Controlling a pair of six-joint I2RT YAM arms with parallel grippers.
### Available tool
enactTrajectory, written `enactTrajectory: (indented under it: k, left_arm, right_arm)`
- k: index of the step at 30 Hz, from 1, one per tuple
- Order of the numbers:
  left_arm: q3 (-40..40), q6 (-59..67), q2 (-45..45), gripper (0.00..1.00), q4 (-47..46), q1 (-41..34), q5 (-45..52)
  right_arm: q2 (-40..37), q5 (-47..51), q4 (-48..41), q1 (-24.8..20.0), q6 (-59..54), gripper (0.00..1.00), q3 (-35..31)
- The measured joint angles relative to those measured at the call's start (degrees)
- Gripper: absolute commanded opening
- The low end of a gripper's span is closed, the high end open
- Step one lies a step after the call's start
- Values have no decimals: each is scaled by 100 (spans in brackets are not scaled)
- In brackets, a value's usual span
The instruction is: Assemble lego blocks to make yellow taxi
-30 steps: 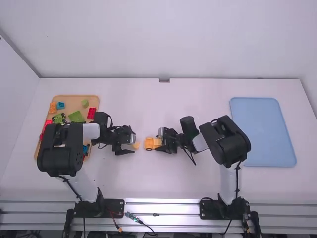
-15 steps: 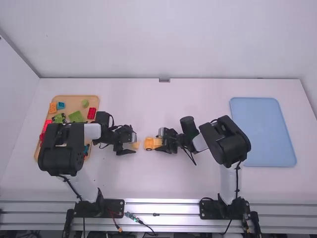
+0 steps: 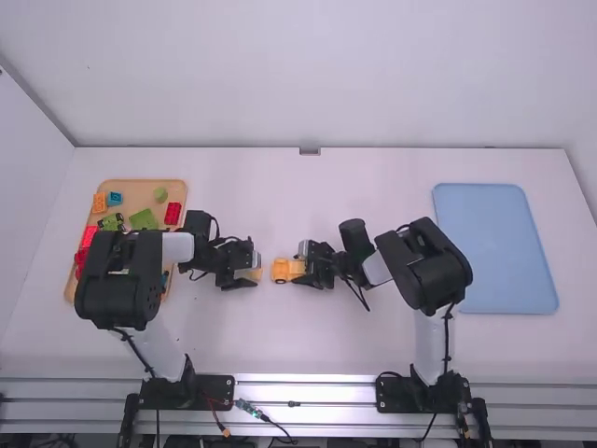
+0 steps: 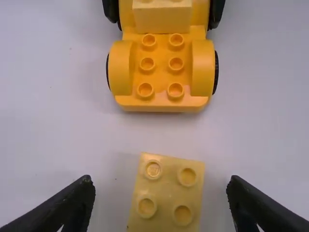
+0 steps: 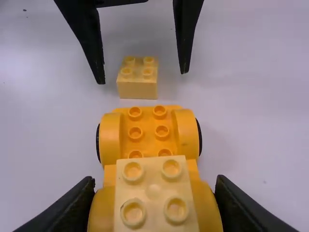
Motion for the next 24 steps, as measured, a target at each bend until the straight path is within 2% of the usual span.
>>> enactTrajectory:
  k: [8,18,24]
  left_arm:
    - [0,-2,0,46,2,0,2]
    - [0,0,0,34,4,-2,-37]
    - [0,-7,0,34,44,0,-26]
  right_arm:
    - [0,0,0,0,4,56,0]
    - [0,-2,-2,0,2,56,0]
    - [0,-4,-4,0,2,56,0]
